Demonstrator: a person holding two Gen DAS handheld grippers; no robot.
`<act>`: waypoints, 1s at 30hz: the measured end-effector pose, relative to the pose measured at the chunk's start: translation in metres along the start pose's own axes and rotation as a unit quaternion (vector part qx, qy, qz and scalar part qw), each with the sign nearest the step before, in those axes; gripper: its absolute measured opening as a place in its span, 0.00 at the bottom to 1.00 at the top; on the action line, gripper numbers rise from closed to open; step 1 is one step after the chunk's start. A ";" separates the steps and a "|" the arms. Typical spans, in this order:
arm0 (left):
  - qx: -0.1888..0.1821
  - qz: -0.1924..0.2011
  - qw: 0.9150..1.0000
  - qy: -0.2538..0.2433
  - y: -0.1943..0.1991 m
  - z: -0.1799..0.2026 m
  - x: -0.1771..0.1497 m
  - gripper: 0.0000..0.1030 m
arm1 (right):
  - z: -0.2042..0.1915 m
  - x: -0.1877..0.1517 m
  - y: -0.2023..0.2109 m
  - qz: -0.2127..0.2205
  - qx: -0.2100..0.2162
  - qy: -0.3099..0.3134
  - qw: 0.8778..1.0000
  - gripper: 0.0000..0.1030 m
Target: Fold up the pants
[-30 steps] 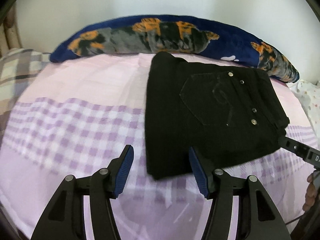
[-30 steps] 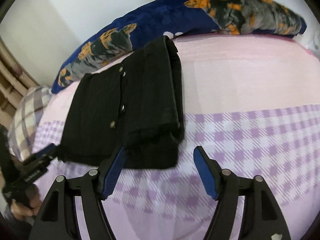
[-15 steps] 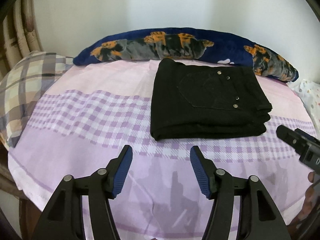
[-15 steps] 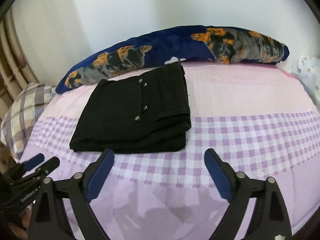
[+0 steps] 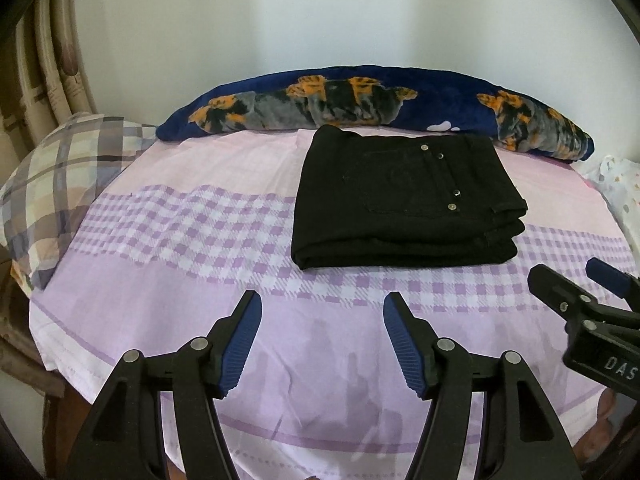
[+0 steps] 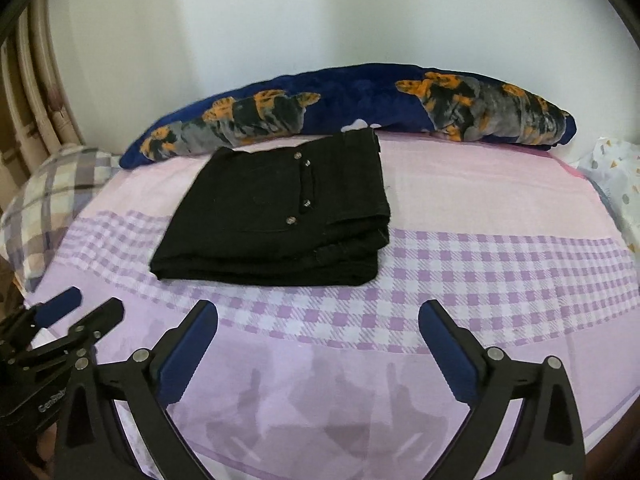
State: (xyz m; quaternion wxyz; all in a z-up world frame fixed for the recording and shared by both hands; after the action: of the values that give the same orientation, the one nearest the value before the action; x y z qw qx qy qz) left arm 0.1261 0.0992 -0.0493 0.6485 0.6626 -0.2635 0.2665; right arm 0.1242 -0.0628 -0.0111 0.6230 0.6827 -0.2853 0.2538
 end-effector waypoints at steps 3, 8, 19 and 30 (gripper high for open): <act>0.001 -0.002 1.000 0.000 -0.001 0.003 -0.001 0.62 | 0.002 -0.002 -0.003 -0.012 0.003 0.005 1.000 0.97; -0.001 -0.002 1.000 -0.002 -0.001 0.006 -0.003 0.62 | 0.005 0.001 -0.004 -0.007 0.000 0.006 1.000 0.97; 0.008 -0.002 1.000 0.002 -0.003 0.003 -0.004 0.63 | 0.004 0.000 -0.006 -0.009 -0.001 0.007 1.000 0.97; 0.009 -0.005 1.000 0.005 -0.004 -0.002 -0.005 0.63 | 0.002 -0.002 -0.007 -0.013 0.001 0.003 1.000 0.97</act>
State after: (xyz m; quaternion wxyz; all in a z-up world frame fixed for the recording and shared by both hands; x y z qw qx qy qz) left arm 0.1255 0.1011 -0.0553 0.6448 0.6686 -0.2545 0.2690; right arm 0.1274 -0.0638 -0.0173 0.6261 0.6864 -0.2743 0.2484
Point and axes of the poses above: each gripper's, at about its wrist camera, not at the fingertips, and y roughly against the way its jaws point, z to its right, x to its top, the point moved 7 cm from there along -y, roughly the way its jaws point, and after that the axes turned 10 degrees about z, right-handed, at the moved point
